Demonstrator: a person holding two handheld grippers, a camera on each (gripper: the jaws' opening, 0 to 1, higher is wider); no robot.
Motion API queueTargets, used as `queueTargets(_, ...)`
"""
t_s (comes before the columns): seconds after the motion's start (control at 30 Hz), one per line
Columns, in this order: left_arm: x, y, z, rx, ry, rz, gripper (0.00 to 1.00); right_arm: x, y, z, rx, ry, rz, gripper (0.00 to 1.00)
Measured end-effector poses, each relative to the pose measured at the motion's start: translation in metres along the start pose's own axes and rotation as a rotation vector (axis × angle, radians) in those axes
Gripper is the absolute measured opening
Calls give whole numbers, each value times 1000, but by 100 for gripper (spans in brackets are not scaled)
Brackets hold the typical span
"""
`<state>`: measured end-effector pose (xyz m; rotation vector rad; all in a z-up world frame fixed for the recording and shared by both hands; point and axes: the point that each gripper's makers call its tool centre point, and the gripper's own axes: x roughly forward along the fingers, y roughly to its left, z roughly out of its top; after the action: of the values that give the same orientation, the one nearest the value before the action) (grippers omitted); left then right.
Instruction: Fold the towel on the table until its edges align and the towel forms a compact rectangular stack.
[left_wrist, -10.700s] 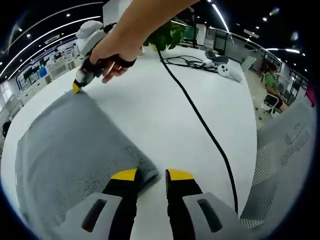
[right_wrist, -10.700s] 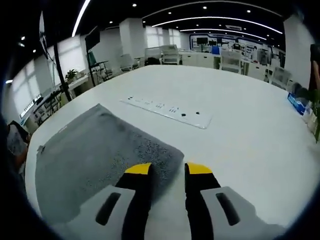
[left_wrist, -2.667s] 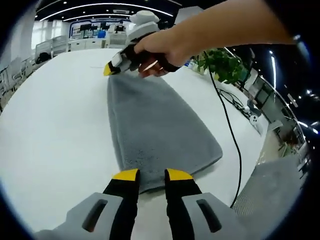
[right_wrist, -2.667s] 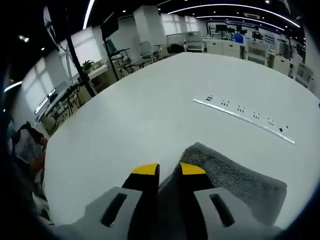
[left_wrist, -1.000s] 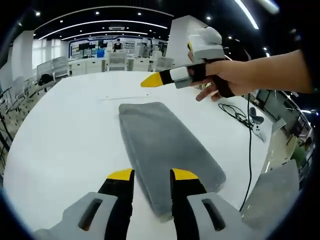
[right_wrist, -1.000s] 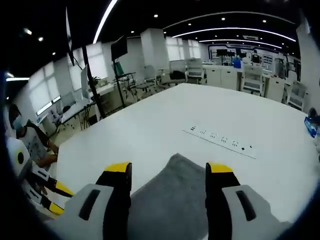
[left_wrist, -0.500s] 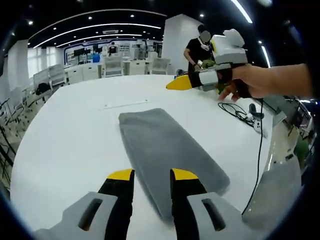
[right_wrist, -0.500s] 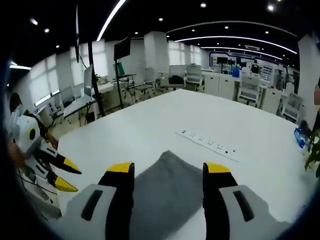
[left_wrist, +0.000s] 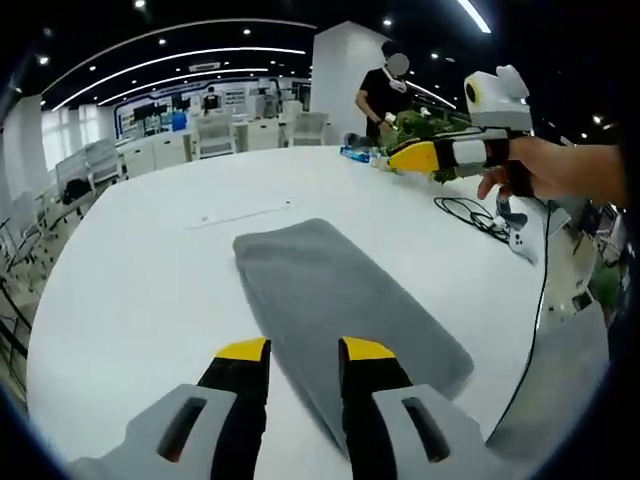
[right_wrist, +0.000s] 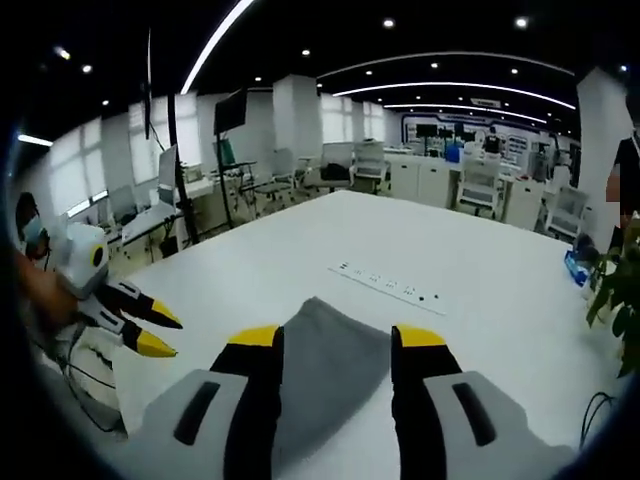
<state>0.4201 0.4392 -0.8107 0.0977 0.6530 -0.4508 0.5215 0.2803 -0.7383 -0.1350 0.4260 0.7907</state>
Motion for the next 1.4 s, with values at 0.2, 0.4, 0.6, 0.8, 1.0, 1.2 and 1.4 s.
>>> queueTargets(0.2, 7, 4, 3, 11, 7, -11, 26, -9, 2, -16, -6, 13, 0, 33)
queueTargets(0.4, 17, 5, 2, 13, 22, -20, 25, -18, 10, -38, -20, 47, 2, 27)
queueTargets(0.6, 26, 5, -1, 42, 43, -29, 24, -17, 17, -53, -5, 67, 17, 23)
queueTargets(0.8, 37, 7, -5, 59, 61, -38, 24, -14, 22, -67, 15, 83, 29, 23)
queueTargets(1.0, 49, 12, -17, 54, 86, -44, 24, -11, 31, -91, 40, 119, 37, 22)
queueTargets(1.2, 59, 15, -32, 45, 120, -49, 24, -3, 39, -115, 15, 176, 65, 20)
queueTargets(1.4, 66, 18, -37, 9, 140, -49, 23, 5, 48, -134, 18, 220, 90, 19)
